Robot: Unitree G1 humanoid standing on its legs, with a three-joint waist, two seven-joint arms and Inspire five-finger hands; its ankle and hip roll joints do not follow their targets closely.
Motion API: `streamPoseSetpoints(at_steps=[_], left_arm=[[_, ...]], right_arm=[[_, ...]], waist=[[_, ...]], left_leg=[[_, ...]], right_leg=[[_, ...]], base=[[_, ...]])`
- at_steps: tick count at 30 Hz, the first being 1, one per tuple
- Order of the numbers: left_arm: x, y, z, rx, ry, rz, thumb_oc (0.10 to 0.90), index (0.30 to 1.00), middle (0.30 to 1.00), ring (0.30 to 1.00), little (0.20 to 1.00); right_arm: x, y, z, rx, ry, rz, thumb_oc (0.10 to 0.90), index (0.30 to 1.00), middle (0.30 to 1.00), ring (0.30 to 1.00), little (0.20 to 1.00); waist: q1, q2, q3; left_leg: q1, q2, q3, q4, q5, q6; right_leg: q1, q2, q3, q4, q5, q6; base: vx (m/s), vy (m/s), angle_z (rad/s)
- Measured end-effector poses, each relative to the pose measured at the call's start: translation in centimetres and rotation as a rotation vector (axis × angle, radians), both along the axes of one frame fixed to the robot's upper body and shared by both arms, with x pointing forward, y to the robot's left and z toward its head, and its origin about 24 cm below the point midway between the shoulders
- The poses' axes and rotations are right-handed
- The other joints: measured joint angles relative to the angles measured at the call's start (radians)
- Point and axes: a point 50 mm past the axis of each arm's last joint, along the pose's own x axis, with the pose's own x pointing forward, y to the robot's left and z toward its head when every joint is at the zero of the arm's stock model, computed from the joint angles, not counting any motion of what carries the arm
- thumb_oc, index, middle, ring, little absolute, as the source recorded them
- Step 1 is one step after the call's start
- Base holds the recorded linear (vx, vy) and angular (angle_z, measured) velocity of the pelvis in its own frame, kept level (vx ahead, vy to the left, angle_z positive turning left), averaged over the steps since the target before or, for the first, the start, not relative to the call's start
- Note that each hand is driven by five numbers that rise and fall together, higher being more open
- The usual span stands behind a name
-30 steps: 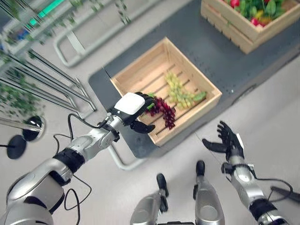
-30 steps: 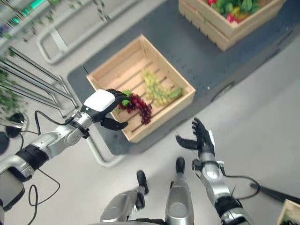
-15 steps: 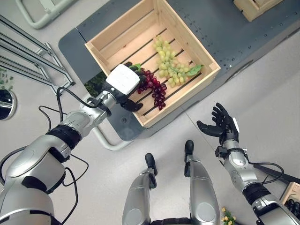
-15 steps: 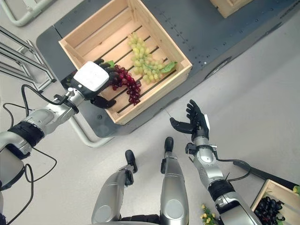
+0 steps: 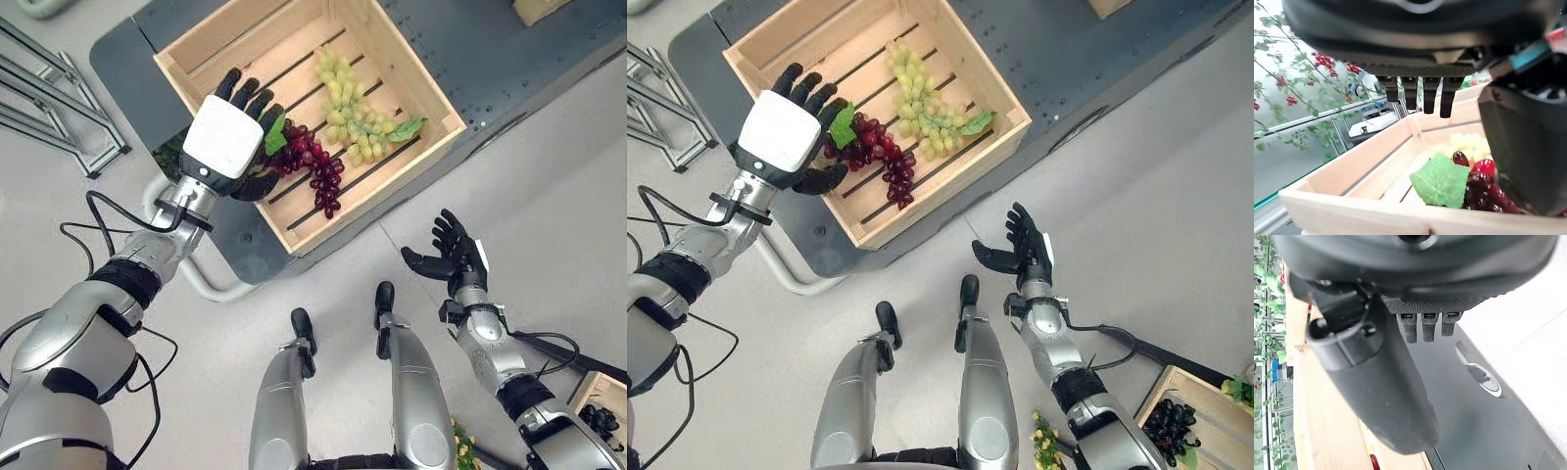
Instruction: Pick up the fruits from the basket on one side to the basket on the other side
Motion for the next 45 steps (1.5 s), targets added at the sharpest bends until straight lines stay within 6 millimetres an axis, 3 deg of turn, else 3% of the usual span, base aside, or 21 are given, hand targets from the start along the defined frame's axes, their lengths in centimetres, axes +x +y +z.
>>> streamPoseSetpoints(at_steps=[15,23,28,32,36,45], left_arm=[[0.4,-2.0,0.6,0.112,0.095,-0.013,0.8,0.9,0.9,0.9,0.9],[1.4,-4.1,3.1,0.2,0.17,0.022,0.8,0.9,0.9,0.9,0.9],[1.8,-4.5,2.8,0.232,0.245,0.064,0.8,0.9,0.9,0.9,0.9],[2.1,-6.3,2.5,0.285,0.29,0.042,0.8,0.9,0.9,0.9,0.9],[2.6,-6.3,2.5,0.301,0.322,0.066,0.8,0.9,0.9,0.9,0.9],[2.8,-7.1,5.1,0.366,0.314,0.056,0.8,0.9,0.9,0.9,0.9]], right_arm=[[0.2,0.6,-0.3,-0.014,0.037,0.018,0.8,0.9,0.9,0.9,0.9],[0.5,0.5,0.0,0.014,0.034,0.009,0.8,0.9,0.9,0.9,0.9],[0.6,0.6,0.1,0.015,0.032,0.01,0.8,0.9,0.9,0.9,0.9],[0.4,0.3,-0.5,0.01,0.054,-0.002,0.8,0.9,0.9,0.9,0.9],[0.6,0.6,-0.3,0.017,0.046,0.004,0.8,0.9,0.9,0.9,0.9],[0.9,1.2,0.0,0.037,0.036,0.012,0.8,0.9,0.9,0.9,0.9]], waist=[[-0.009,-0.01,0.0],[-0.016,-0.02,-0.001],[-0.036,-0.027,-0.001],[-0.041,-0.029,-0.001],[-0.048,-0.036,-0.001],[-0.03,-0.051,-0.004]], left_leg=[[-0.048,0.002,0.002,0.035,-0.012,0.005],[-0.087,0.003,0.003,0.059,-0.018,0.009],[-0.12,0.004,0.017,0.08,-0.03,0.016],[-0.143,0.005,0.022,0.088,-0.035,0.018],[-0.163,0.005,0.024,0.092,-0.036,0.02],[-0.233,0.003,0.024,0.127,-0.045,0.025]], right_leg=[[-0.047,-0.001,0.011,0.028,-0.003,0.001],[-0.084,-0.001,0.018,0.039,-0.004,0.008],[-0.119,-0.001,0.032,0.046,0.001,0.008],[-0.139,0.0,0.034,0.047,0.003,0.009],[-0.16,-0.001,0.038,0.047,0.005,0.011],[-0.227,-0.003,0.059,0.061,0.004,0.021]], base=[[0.0,0.001,-0.01],[0.02,0.0,-0.01],[0.03,0.003,-0.07],[0.01,-0.001,-0.01],[0.0,-0.003,-0.01],[0.0,0.0,0.0]])
